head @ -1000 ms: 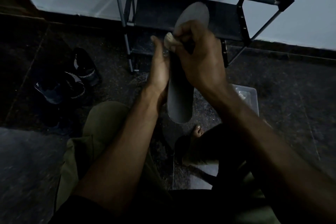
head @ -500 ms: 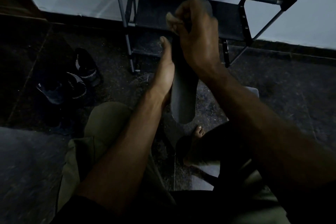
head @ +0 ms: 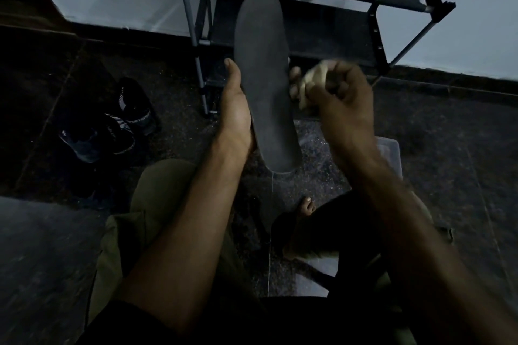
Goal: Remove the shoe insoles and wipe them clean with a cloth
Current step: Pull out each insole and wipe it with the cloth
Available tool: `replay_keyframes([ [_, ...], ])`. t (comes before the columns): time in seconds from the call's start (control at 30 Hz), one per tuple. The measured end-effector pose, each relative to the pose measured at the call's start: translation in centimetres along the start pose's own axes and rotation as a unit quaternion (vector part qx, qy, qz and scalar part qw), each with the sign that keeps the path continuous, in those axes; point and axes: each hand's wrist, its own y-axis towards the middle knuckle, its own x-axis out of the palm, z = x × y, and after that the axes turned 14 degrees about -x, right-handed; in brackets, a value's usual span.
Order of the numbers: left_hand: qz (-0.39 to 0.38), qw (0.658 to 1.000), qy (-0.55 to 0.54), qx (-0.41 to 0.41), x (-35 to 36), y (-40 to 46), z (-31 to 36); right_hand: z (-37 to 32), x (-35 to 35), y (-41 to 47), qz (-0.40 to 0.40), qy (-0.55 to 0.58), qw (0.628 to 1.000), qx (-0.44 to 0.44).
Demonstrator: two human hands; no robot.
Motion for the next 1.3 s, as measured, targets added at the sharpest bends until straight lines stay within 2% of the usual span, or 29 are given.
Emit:
replay_keyframes([
  [0.07, -0.028, 0.999, -0.022, -0.006, -0.1, 0.0, 0.1, 0.4, -0.2, -1.3, -0.021, -0.039, 0.999, 0.012],
  [0.17, -0.029, 0.999, -0.030, -0.007, -0.4, 0.3, 0.1, 0.5, -0.2, -2.0, -0.058, -0.094, 0.993, 0.030],
  [0.43, -0.005, 1.000, -0.006, 0.012, 0.1, 1.0, 1.1, 0.6, 0.7, -2.0, -0.072, -0.110, 0.987, 0.088],
  [0.67, -0.013, 1.000, -0.018, 0.013, 0.4, 2.3, 3.2, 1.2, 1.4, -1.8, -0.137, -0.082, 0.979, 0.129],
  [0.83, -0.014, 0.999, 0.040, -0.006, 1.3, 3.3, 4.5, 1.5, 2.3, 0.3, -0.112, -0.041, 0.987, 0.105],
  [0.97, -0.040, 0.998, 0.035, -0.025, 1.2, 3.8, 4.8, 1.7, 3.3, 3.7, -0.100, -0.031, 0.991, 0.084],
  [1.3, 0.063, 0.981, 0.167, 0.077, 1.1, 5.8, 9.3, 3.5, 7.0, 14.2, -0.072, -0.012, 0.996, 0.049],
])
